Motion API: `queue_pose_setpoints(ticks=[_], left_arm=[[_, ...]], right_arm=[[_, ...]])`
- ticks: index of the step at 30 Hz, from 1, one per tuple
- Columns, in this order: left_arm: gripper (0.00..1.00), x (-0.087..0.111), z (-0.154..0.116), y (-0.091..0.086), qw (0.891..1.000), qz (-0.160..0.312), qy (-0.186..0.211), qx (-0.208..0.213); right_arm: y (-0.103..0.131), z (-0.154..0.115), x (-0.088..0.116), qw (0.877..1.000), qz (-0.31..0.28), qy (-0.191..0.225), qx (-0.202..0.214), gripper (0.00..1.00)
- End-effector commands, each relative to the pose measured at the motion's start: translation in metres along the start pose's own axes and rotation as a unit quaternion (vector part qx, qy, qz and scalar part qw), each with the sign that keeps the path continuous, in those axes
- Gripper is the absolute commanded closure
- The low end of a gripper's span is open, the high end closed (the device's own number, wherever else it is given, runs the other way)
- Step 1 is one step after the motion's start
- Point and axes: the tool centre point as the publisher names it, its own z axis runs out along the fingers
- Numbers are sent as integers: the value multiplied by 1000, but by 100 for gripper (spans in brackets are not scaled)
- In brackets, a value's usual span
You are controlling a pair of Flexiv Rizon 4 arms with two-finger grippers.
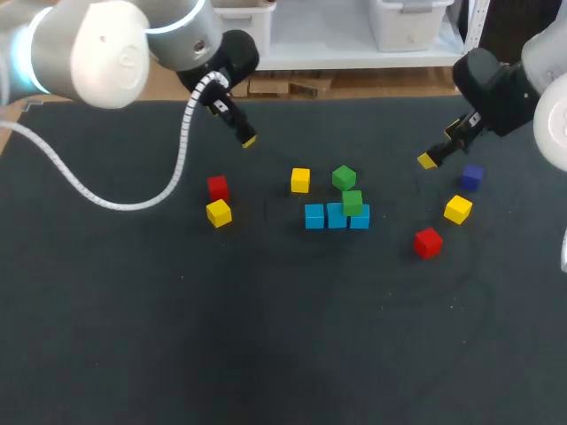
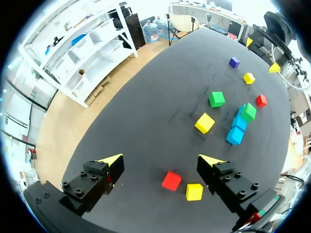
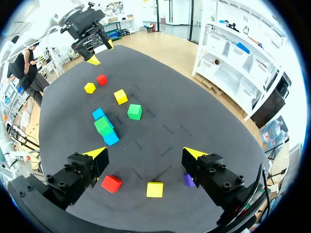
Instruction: Place the blue cubes, place green cubes on the blue cubes, place the yellow cubes on the green cubes, then place the red cubes on the yellow cubes, and place purple cube on the red cubes.
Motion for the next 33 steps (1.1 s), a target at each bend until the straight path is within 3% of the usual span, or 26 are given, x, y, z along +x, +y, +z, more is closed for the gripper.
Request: queue_pose_setpoints(ticks=[1,4,10,15,22,33], left_arm=[[0,33,-20,-5,999,-17,-31,-39],[0,46,-25,0,997,-32,-35,-63],[0,69,-40,3,994,-56,-61,-71],[0,78,-57,16,983,-132,-105,-78],[0,85,-68,34,967,-209,-126,-77],[0,85,-69,35,966,-212,-124,-75]], right_arm=[[0,0,0,1000,0,0,0,0],[0,0,0,1000,0,0,0,0],[0,0,0,1000,0,0,0,0],[0,0,0,1000,0,0,0,0],[0,0,0,1000,0,0,0,0],[0,0,0,1000,0,0,0,0]])
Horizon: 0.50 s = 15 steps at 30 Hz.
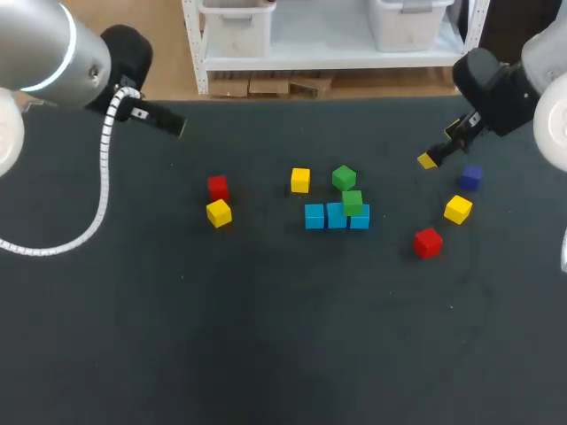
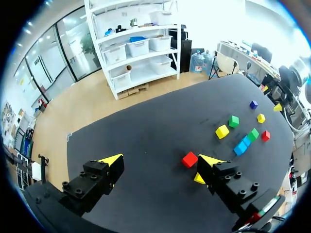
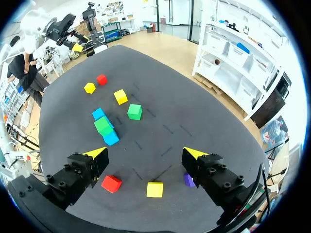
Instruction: Place the blue cubes, place green cubes on the blue cubes, place the yellow cubes on the green cubes, then place the red cubes on the yellow cubes, and place purple cube on the red cubes.
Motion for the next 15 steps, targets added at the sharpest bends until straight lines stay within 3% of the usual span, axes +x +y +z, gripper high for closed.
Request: queue_pose_setpoints(ticks=[1,8,15], left_arm=[[0,0,0,0,1000,0,-1,0],[0,0,0,0,1000,0,-1,0],[0,0,0,0,1000,0,-1,0]], right_arm=[[0,0,0,1000,0,0,0,0],[0,0,0,1000,0,0,0,0],[-46,-27,-70,999,-3,47,17,0]])
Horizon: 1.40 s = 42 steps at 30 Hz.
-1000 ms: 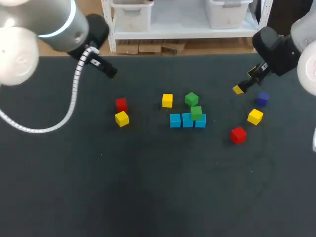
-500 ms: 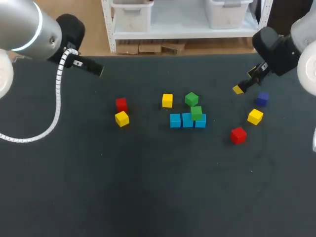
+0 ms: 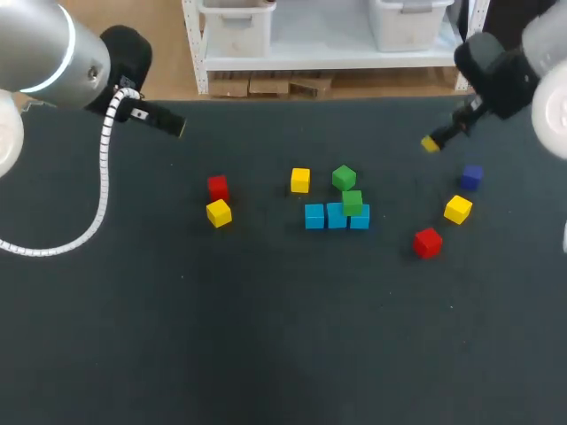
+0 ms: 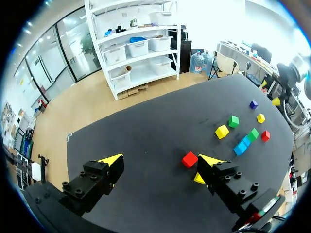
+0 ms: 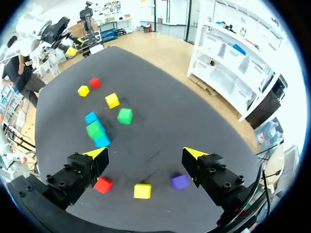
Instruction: Place the blue cubes, place green cubes on the blue cubes, place the yellow cubes on the green cubes, then place the red cubes on the yellow cubes, and place purple cube on the red cubes.
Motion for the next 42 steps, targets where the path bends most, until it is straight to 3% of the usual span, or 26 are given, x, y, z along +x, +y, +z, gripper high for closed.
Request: queue_pose_setpoints(ticks=[1,5,9,19,24,28,38,42], left_arm=[[0,0,0,0,1000,0,0,0],[0,0,0,0,1000,0,0,0],[0,0,0,0,1000,0,0,0],[0,0,0,0,1000,0,0,0],[0,0,0,0,1000,0,0,0],[0,0,0,0,1000,0,0,0],[0,0,0,0,1000,0,0,0],[0,0,0,0,1000,0,0,0]], right_arm=[[-26,-22,-57,999,-7,51,-12,0],[-35,-63,-89,996,-26,79,-15,0],[-38,-89,-95,993,-13,110,-42,0],[-1,-164,-136,974,-54,208,-78,0],[16,-155,-116,954,-84,274,-90,0],[26,-144,-102,950,-96,283,-87,0],[39,-130,-88,942,-121,302,-77,0],[40,-127,-82,942,-111,301,-96,0]])
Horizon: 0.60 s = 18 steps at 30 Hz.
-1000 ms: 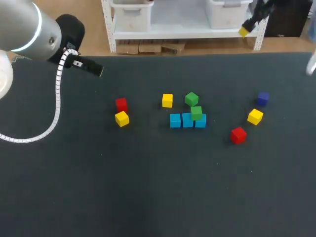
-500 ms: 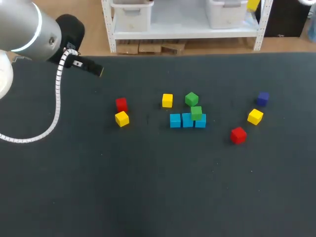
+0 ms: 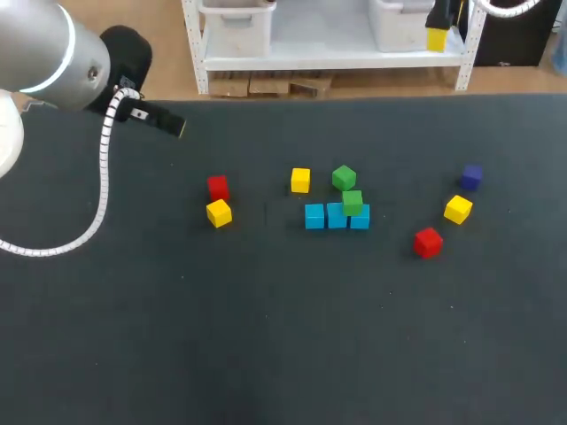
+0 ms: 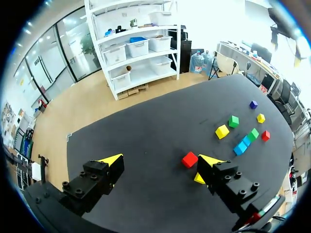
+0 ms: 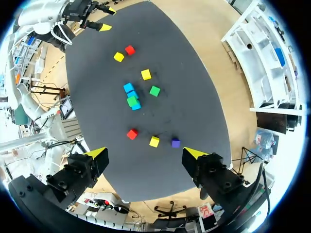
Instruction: Place the blue cubes, place green cubes on the blue cubes, place the yellow cubes on the green cubes, then place the red cubes on the yellow cubes, and place purple cube on the red cubes.
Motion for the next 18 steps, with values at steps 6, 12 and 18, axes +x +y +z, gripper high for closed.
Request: queue_pose_setpoints(ticks=[6,12,18], left_arm=[[0,0,0,0,1000,0,0,0],[0,0,0,0,1000,0,0,0],[0,0,0,0,1000,0,0,0]], right_arm=[[5,10,9,999,4,-28,-18,0],[5,10,9,999,4,-28,-18,0],[5,10,9,999,4,-28,-18,0]])
